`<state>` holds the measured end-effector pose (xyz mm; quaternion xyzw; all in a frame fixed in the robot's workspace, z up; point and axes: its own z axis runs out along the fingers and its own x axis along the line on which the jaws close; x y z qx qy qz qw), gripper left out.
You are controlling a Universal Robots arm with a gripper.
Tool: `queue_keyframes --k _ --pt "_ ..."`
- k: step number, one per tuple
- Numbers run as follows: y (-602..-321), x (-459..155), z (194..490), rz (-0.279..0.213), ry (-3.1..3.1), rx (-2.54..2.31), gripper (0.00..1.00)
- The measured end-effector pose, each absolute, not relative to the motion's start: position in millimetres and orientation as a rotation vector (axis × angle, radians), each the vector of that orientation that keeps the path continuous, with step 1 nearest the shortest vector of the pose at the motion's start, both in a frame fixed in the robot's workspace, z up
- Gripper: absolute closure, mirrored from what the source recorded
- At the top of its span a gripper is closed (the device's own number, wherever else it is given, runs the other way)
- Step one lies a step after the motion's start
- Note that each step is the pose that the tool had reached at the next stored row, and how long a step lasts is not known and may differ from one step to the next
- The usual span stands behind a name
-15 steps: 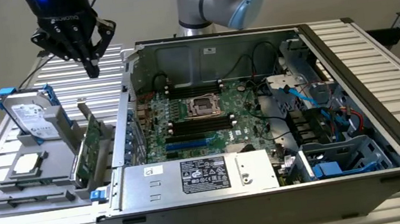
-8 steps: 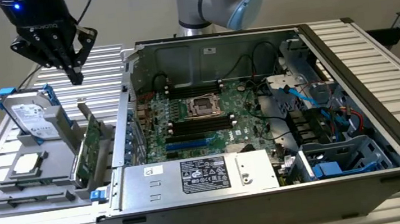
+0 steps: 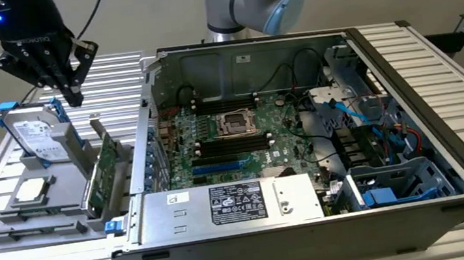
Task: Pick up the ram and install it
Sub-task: 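Reach for the ram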
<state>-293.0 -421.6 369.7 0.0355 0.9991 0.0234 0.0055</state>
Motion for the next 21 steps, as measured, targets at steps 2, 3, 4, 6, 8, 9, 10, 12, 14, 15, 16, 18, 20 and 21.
queue_keyframes --k 2,3,4,6,8,9,10,12,14,15,16,18,20,21 --pt "-424 -297 369 0.073 3.130 0.111 0.89" --pt "-425 -298 369 0.073 3.131 0.111 0.89" --pt "-427 -300 368 0.073 3.132 0.111 0.89" --pt "-429 -304 367 0.073 3.135 0.112 0.89" --pt "-432 -308 367 0.073 3.137 0.112 0.89" --pt "-433 -310 366 0.073 3.138 0.112 0.89" --pt "-434 -312 366 0.073 3.139 0.112 0.89" --pt "-437 -316 365 0.073 3.141 0.112 0.89" --pt "-440 -320 364 0.073 3.142 0.112 0.89" --pt "-441 -323 364 0.073 3.143 0.112 0.89" --pt "-442 -325 363 0.073 3.144 0.112 0.89" --pt "-445 -330 362 0.073 3.145 0.112 0.89" --pt "-447 -334 361 0.073 3.147 0.113 0.89" --pt "-449 -337 361 0.073 3.148 0.112 0.89"
